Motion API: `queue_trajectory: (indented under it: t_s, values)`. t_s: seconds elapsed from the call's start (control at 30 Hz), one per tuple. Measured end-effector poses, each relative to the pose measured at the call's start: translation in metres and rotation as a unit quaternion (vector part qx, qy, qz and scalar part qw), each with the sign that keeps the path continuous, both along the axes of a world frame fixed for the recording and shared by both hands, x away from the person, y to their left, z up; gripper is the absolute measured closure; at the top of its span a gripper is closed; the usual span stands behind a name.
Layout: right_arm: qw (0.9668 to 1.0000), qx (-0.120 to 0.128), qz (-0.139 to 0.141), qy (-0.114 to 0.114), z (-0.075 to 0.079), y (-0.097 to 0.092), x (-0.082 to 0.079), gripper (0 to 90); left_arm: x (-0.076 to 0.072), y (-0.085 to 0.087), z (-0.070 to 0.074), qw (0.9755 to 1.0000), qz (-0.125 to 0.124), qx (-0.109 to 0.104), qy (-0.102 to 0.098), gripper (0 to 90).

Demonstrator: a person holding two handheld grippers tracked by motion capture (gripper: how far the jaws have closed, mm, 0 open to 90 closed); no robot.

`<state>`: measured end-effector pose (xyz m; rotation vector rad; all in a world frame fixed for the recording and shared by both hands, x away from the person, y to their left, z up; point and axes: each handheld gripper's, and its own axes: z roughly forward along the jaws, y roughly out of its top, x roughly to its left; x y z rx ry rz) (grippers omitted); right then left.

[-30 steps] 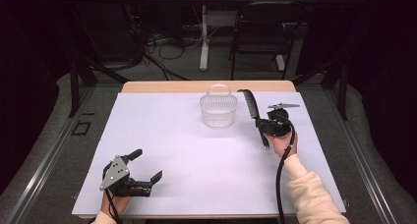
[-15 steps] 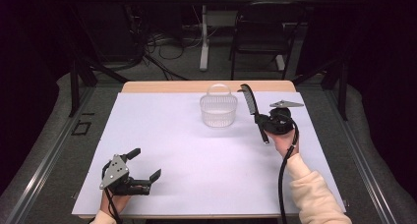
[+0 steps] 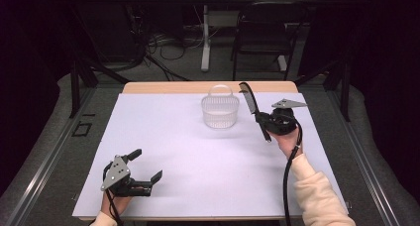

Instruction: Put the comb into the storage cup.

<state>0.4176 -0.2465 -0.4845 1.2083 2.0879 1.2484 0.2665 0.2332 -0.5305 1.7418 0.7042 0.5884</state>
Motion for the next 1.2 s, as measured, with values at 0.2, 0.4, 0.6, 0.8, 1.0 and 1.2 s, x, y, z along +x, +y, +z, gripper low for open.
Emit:
queue_trajectory:
  t_s: [0.2,0.4,0.6,0.8,1.0,1.2]
  values:
    - [0.9999,0.001,0.014,-0.007,0.000,0.001,0.000,72.6,0.000,-0.001,0.000,1.0000,-0.001,0.002,-0.001,0.2]
    - [0.9996,-0.003,0.027,-0.010,0.001,0.003,0.001,72.6,0.001,-0.001,0.000,1.0000,-0.001,0.002,0.001,0.2]
    - [0.9989,-0.007,0.044,-0.017,0.002,0.007,0.001,72.6,0.002,-0.001,0.000,1.0000,0.000,0.003,0.001,0.2]
    - [0.9985,-0.006,0.050,-0.023,0.003,0.009,0.001,72.6,0.002,-0.002,0.000,1.0000,0.000,0.004,0.001,0.2]
    - [0.9980,-0.007,0.057,-0.027,0.004,0.011,0.001,72.6,0.002,-0.002,0.000,1.0000,0.001,0.003,0.001,0.2]
    - [0.9972,-0.012,0.067,-0.033,0.006,0.014,0.001,72.6,0.002,-0.002,0.000,1.0000,0.000,0.006,-0.001,0.2]
